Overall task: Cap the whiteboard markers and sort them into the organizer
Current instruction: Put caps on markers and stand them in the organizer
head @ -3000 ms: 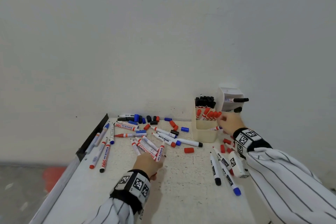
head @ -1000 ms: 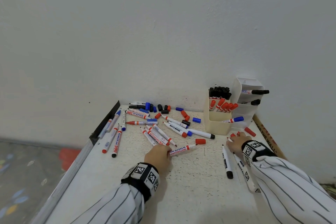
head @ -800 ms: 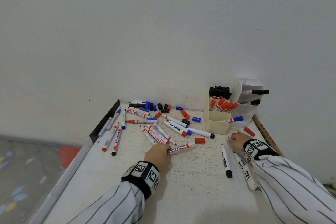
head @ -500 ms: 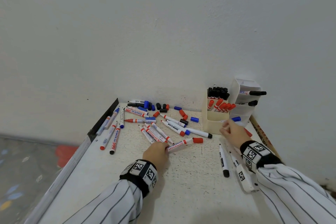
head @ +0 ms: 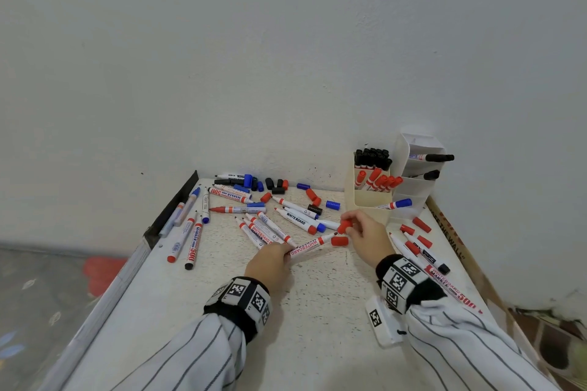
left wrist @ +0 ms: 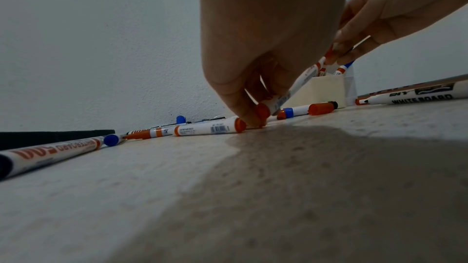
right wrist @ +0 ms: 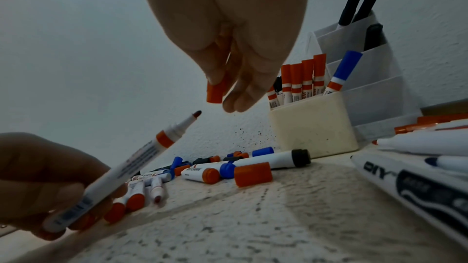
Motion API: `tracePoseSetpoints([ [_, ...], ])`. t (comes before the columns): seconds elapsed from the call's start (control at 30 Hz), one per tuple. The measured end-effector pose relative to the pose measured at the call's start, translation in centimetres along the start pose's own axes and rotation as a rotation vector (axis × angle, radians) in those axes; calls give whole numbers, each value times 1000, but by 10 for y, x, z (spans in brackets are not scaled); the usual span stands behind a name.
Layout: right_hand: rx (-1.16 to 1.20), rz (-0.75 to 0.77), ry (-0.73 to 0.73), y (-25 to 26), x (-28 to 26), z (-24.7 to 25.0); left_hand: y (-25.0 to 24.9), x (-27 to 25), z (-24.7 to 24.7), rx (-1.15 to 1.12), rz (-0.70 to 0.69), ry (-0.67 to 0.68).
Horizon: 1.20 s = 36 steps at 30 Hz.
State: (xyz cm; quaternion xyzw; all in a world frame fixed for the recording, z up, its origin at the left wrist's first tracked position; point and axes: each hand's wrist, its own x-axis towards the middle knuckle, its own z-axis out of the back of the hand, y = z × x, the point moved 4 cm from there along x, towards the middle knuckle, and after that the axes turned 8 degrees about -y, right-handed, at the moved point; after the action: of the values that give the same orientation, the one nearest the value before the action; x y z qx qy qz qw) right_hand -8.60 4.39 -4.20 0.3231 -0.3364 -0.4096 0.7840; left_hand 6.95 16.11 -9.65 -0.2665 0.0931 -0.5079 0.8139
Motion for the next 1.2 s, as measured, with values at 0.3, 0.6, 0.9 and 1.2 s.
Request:
tracePoseSetpoints([
  [0.3,114,-82,94,-4,-5,-4,0,-1,0,5,-42,0],
  [0.6,178,-86,82,-5,-8,-8,1,1,3,-27,-36,-23],
  [0.9,52,-62,24,-7,-8,0,-1,0,7,-6,-18,-35],
  [1.2,34,-138,194,-7,-15,-12,-12,-3,7,-54,-47,37],
])
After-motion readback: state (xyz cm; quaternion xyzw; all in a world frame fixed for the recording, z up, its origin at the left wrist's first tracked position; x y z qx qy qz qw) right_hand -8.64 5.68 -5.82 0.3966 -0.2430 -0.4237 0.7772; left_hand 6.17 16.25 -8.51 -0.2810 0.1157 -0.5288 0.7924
